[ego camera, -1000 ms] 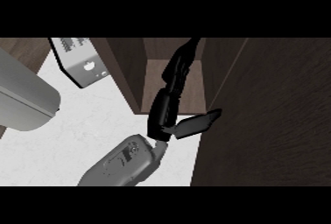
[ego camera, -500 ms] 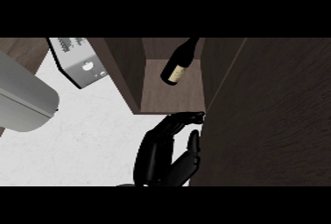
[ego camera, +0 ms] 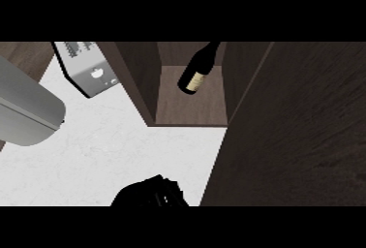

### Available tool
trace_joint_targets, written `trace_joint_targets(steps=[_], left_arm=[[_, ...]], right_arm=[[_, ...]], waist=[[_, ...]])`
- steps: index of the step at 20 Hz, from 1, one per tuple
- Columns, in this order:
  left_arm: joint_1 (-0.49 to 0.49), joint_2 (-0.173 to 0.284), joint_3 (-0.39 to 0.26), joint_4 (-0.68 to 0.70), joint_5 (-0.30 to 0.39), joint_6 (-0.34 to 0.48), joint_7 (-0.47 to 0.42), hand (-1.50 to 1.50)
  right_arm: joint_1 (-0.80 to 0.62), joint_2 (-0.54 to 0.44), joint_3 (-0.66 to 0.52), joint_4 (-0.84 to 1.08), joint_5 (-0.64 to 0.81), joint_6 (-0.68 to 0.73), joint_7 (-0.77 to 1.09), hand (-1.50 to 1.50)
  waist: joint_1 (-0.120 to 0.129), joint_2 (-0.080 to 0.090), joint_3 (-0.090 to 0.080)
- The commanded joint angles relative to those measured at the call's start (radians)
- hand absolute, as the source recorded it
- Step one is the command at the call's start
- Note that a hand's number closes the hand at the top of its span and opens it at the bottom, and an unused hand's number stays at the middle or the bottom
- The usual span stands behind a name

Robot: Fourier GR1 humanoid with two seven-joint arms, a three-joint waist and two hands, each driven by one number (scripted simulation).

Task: Pick up the wine, place it into the cabinet and close the cabinet

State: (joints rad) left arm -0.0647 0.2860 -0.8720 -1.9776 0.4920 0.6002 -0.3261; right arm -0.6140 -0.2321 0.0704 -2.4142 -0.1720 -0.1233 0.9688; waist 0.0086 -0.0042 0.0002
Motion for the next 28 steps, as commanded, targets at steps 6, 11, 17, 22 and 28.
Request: trace_joint_targets(steps=[6, 11, 17, 22, 28], left_arm=[[0.173, 0.250, 0.131, -0.194, 0.120, -0.192, -0.045, 1.50], [0.293, 0.375, 0.296, -0.232, 0.244, -0.336, -0.116, 1.50], [0.428, 0.491, 0.542, -0.201, 0.399, -0.517, -0.189, 1.50], [0.522, 0.575, 0.690, -0.238, 0.494, -0.654, -0.183, 1.50], [0.552, 0.629, 0.804, -0.140, 0.582, -0.830, -0.170, 1.50]], right_arm=[[-0.005, 0.098, 0.150, -0.065, -0.172, 0.024, 0.064, 1.50], [-0.040, 0.204, 0.325, -0.006, -0.046, -0.032, 0.068, 1.50], [-0.158, 0.230, 0.450, 0.114, 0.006, -0.063, 0.080, 1.50], [-0.279, 0.232, 0.546, 0.341, 0.076, -0.167, -0.074, 1.50], [-0.486, 0.232, 0.531, 0.633, 0.099, -0.283, -0.202, 1.50]], waist=[[0.012, -0.002, -0.002], [0.017, -0.002, -0.004], [0.025, -0.002, -0.005], [0.038, -0.001, -0.003], [0.052, 0.004, -0.003]])
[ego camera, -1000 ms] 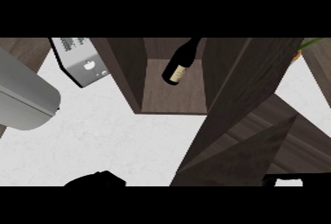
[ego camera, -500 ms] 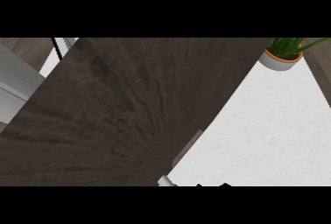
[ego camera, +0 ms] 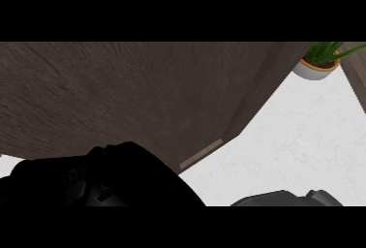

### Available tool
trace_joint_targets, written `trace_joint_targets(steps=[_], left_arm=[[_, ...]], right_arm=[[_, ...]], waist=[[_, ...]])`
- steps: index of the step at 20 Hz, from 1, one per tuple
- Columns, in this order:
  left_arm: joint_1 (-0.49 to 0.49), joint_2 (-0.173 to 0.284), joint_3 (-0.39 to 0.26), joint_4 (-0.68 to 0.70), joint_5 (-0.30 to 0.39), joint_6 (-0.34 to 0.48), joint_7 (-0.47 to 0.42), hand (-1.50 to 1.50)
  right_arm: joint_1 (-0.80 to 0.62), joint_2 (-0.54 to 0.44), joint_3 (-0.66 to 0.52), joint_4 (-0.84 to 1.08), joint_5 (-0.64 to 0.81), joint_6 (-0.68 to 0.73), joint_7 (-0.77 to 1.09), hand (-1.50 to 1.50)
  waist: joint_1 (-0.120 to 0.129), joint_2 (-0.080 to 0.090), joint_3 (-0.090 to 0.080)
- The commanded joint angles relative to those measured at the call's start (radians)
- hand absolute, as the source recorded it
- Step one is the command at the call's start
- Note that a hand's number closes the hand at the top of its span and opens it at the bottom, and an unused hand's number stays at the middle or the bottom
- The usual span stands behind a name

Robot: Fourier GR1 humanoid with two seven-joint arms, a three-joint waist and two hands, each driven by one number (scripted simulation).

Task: Pick up the wine, place it into the cabinet and close the cabinet

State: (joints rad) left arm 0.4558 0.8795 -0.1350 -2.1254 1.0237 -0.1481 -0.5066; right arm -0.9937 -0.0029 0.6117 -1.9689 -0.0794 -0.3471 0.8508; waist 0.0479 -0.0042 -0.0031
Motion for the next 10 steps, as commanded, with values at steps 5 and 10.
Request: trace_joint_targets(steps=[5, 10], left_arm=[[0.025, 0.064, 0.167, 0.042, 0.142, -0.156, 0.032, 1.50], [0.048, 0.050, 0.182, 0.044, 0.136, -0.188, 0.047, 1.50]], right_arm=[[-0.222, 0.003, -0.070, 0.426, -0.053, -0.115, -0.209, 1.50], [-0.290, 0.003, -0.111, 0.697, -0.151, -0.091, -0.335, 1.50]], waist=[[0.020, 0.010, 0.001], [0.022, 0.013, 0.001]])
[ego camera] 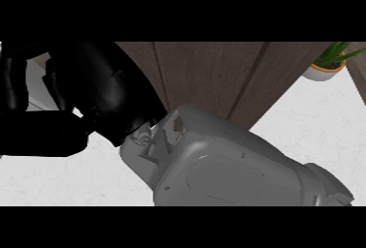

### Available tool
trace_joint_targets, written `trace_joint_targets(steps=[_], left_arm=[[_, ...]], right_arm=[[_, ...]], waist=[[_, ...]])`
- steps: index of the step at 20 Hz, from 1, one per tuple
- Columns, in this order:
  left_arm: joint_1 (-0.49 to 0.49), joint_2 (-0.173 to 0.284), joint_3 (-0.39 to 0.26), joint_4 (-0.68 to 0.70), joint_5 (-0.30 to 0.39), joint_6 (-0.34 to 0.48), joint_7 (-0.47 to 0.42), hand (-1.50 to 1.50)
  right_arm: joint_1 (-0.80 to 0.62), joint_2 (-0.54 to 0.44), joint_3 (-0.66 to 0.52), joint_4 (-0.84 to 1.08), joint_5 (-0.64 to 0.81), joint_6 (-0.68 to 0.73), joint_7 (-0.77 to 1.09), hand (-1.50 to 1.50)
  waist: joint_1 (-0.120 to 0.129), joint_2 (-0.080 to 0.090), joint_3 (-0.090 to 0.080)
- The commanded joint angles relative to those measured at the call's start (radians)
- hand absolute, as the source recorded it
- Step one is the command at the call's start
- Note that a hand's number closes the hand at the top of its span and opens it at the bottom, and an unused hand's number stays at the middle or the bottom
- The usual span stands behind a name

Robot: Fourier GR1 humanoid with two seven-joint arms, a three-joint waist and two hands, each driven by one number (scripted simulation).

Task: Pick up the wine, place it into the cabinet and close the cabinet

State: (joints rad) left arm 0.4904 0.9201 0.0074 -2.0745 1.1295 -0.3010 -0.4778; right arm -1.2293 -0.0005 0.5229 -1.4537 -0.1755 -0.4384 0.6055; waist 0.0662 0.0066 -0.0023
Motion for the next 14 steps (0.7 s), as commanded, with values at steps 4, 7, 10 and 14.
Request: trace_joint_targets(steps=[4, 7, 10, 14], left_arm=[[-0.028, 0.030, 0.094, 0.058, 0.078, -0.071, 0.044, 1.50], [-0.005, 0.008, 0.096, 0.069, 0.058, -0.083, 0.046, 1.50], [-0.018, 0.011, 0.101, 0.070, 0.068, -0.080, 0.055, 1.50], [-0.043, 0.004, 0.091, 0.062, 0.063, -0.044, 0.063, 1.50]], right_arm=[[-0.111, 0.000, -0.060, 0.363, -0.082, -0.017, -0.203, 1.50], [-0.104, 0.001, -0.109, 0.491, -0.055, 0.046, -0.271, 1.50], [-0.062, -0.031, -0.134, 0.554, -0.056, 0.082, -0.355, 1.50], [-0.039, -0.085, -0.126, 0.575, -0.061, 0.123, -0.366, 1.50]], waist=[[0.000, 0.006, 0.000], [-0.008, 0.004, 0.000], [-0.006, 0.014, 0.001], [-0.019, 0.020, 0.001]])
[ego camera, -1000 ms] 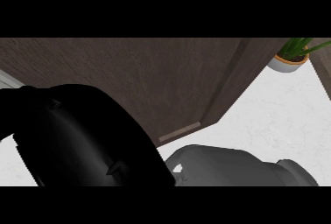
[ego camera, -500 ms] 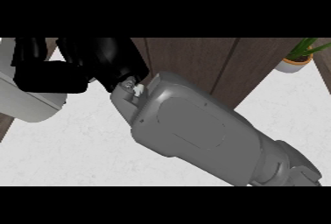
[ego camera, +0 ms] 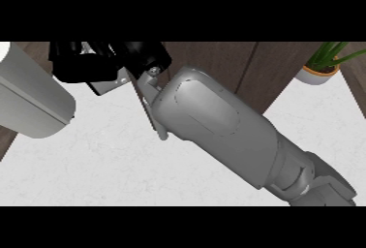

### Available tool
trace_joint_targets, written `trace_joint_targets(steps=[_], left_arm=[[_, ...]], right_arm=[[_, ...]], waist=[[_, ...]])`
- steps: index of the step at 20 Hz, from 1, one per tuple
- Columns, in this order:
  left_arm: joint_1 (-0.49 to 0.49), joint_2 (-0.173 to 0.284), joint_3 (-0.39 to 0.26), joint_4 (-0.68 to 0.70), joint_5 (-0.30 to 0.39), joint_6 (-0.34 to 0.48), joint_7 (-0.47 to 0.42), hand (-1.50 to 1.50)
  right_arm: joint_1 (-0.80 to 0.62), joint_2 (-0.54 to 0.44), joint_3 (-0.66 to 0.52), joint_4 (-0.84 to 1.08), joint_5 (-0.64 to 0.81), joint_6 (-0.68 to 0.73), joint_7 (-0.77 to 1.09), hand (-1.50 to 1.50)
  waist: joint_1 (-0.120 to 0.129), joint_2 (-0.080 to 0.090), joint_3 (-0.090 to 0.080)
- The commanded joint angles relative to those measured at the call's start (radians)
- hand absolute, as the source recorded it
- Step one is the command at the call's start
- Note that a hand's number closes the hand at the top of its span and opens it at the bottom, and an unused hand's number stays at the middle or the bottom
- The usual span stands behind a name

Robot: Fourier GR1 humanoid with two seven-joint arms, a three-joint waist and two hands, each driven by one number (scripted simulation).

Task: Pick up the wine, place it into the cabinet and close the cabinet

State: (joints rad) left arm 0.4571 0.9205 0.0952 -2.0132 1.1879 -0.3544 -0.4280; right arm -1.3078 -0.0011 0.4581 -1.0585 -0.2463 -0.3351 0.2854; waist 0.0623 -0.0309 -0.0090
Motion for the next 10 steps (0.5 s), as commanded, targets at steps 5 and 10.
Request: trace_joint_targets(steps=[5, 10], left_arm=[[-0.028, 0.001, 0.012, -0.003, 0.004, 0.032, 0.018, 1.50], [-0.022, 0.005, 0.010, -0.025, 0.014, 0.043, 0.033, 1.50]], right_arm=[[0.094, -0.099, -0.034, 0.199, 0.047, 0.018, -0.119, 1.50], [0.114, -0.119, -0.043, 0.200, 0.053, 0.020, -0.148, 1.50]], waist=[[-0.022, 0.064, 0.007], [-0.020, 0.059, 0.008]])
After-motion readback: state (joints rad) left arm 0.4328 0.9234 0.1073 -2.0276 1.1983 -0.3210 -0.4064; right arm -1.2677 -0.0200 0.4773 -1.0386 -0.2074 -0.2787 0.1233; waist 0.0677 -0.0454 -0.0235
